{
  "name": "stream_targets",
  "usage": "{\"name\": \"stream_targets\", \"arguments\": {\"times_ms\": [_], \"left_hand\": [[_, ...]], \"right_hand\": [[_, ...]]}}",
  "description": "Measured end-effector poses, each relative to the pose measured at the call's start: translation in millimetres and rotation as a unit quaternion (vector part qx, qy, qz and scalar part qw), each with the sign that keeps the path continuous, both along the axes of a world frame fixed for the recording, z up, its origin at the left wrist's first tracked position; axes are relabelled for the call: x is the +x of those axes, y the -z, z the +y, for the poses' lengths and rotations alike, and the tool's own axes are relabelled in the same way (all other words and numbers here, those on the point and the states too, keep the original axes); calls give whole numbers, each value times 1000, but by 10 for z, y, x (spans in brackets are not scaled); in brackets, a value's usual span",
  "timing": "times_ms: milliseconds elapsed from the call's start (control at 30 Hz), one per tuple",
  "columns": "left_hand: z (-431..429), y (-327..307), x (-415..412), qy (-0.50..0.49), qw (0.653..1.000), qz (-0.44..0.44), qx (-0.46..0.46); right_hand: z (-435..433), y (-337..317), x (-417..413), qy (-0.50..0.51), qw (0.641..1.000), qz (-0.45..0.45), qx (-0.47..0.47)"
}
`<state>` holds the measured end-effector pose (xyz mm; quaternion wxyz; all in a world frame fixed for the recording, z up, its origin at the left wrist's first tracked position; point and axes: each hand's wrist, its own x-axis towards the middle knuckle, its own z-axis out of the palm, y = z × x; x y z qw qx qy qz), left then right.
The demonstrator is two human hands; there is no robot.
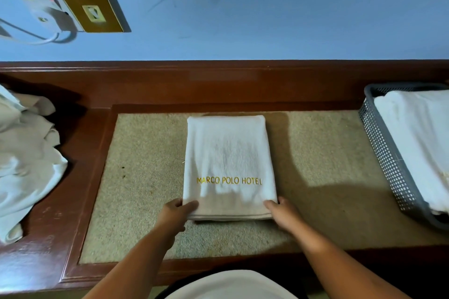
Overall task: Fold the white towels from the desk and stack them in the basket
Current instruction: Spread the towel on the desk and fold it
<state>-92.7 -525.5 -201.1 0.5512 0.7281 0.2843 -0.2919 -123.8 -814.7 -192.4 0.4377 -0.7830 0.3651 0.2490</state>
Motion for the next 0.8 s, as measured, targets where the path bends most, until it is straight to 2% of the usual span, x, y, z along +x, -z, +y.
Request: {"name": "stream_targets", "arguments": {"times_ms": [133,200,233,333,367,433,533,633,800], "left_hand": [[158,-96,-51,-1,990,18,-142],[257,-124,-83,30,984,51,-170],[304,-119,-105,64,985,70,-145],[381,7,-171,182,979,77,50],[366,28,-181,172,978,58,101],[314,35,-123,97,985,-3,143],[236,71,80,73,988,-22,137],[108,136,317,78,989,-24,124],[-101,166,731,-8,999,-12,31]], "right_hand": [[-94,-134,-81,18,998,-37,51],[-181,-185,-140,-10,998,-2,65],[-219,-194,-177,-46,997,36,56],[-280,-95,-239,-145,983,110,-37],[-278,-57,-234,-136,984,102,-58],[-240,5,-178,-65,994,50,-69],[-168,32,26,33,999,4,-27],[-114,81,224,46,999,-2,8],[-25,124,492,82,994,7,66]]}}
